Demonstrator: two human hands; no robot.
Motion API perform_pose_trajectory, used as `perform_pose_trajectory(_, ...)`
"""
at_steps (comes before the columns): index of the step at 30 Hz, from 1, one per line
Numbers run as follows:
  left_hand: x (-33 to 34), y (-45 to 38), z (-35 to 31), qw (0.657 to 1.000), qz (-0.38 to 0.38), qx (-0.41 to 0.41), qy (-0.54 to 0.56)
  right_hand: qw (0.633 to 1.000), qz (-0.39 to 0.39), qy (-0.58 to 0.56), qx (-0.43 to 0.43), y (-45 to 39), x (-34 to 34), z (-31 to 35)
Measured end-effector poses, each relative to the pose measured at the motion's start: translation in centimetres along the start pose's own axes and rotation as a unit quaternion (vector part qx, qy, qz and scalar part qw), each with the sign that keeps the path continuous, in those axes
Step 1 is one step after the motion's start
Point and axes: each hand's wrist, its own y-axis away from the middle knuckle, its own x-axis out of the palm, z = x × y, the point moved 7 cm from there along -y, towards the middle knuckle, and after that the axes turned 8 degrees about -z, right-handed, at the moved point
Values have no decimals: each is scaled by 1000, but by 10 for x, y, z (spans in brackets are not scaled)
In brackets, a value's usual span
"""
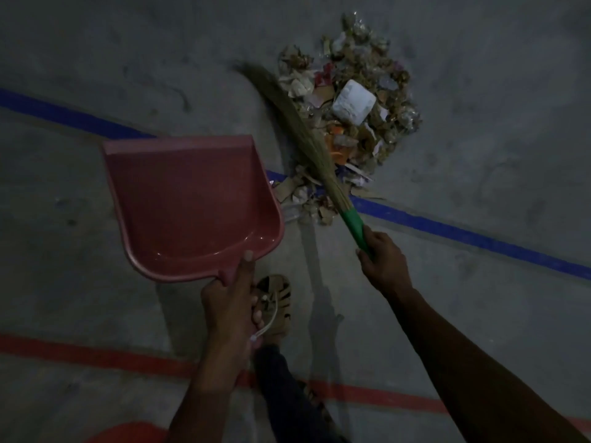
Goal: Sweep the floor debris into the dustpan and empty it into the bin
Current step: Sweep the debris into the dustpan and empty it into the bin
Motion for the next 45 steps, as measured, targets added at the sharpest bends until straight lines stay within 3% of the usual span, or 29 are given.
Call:
perform_pose_trajectory(5,-5,22,11,999,-15,13,28,997,22,-58,-52,35,-1,-14)
perform_pose_trajectory(12,-35,87,34,995,-57,58,60,977,203,11,-61,113,23,-72)
perform_pose_trajectory(17,-46,118,75,993,-77,28,84,986,139,-22,88,107,11,-116)
perform_pose_trajectory(19,-40,124,99,991,-78,24,105,993,110,-1,48,93,1,-120)
perform_pose_trajectory(21,-30,130,124,991,-83,20,108,992,104,36,-55,81,-5,-116)
perform_pose_trajectory(26,13,145,172,985,-115,3,127,983,85,8,-160,70,-11,-134)
perform_pose_trajectory(29,42,161,184,978,-177,-19,104,972,141,5,-189,68,-13,-161)
perform_pose_trajectory(33,100,182,185,973,-192,-39,122,950,216,105,-198,39,-31,-203)
perform_pose_trajectory(38,178,208,165,978,-176,-38,101,965,132,150,-169,-18,-84,-236)
perform_pose_trajectory(45,282,227,96,984,-143,16,106,950,108,120,-266,-79,-154,-244)
